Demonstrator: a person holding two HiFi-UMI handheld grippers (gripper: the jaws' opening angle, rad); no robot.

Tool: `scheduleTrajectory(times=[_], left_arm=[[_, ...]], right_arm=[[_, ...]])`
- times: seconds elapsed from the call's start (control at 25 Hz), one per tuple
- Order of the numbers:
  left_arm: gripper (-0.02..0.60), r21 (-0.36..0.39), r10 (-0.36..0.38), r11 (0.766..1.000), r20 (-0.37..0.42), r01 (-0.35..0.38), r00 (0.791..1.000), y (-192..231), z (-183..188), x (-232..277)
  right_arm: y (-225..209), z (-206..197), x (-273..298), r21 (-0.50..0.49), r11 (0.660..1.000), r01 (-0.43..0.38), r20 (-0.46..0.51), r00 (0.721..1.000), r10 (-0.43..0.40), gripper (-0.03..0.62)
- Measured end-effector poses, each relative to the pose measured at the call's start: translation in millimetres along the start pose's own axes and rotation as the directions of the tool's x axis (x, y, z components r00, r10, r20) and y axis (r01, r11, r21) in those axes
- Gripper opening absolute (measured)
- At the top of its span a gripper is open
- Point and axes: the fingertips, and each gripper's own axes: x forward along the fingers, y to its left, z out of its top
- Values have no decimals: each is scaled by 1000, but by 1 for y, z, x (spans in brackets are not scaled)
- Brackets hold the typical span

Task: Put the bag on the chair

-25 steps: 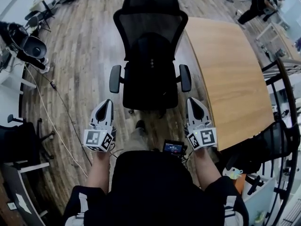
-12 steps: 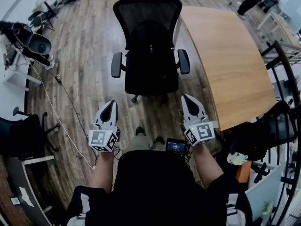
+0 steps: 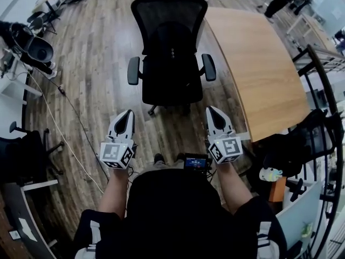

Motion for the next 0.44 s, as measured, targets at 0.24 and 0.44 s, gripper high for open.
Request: scheduleTrajectory(times=[0.24, 0.44], left_arm=[[3, -7, 54, 999, 14, -53, 998, 34, -2, -21], [3, -2, 60, 998, 24, -60, 998, 53, 2, -26]], right_arm=[[21, -9, 11, -15, 1000, 26, -7, 1000, -26, 9], [32, -9, 22, -14, 1000, 28, -4, 1000, -28, 9]])
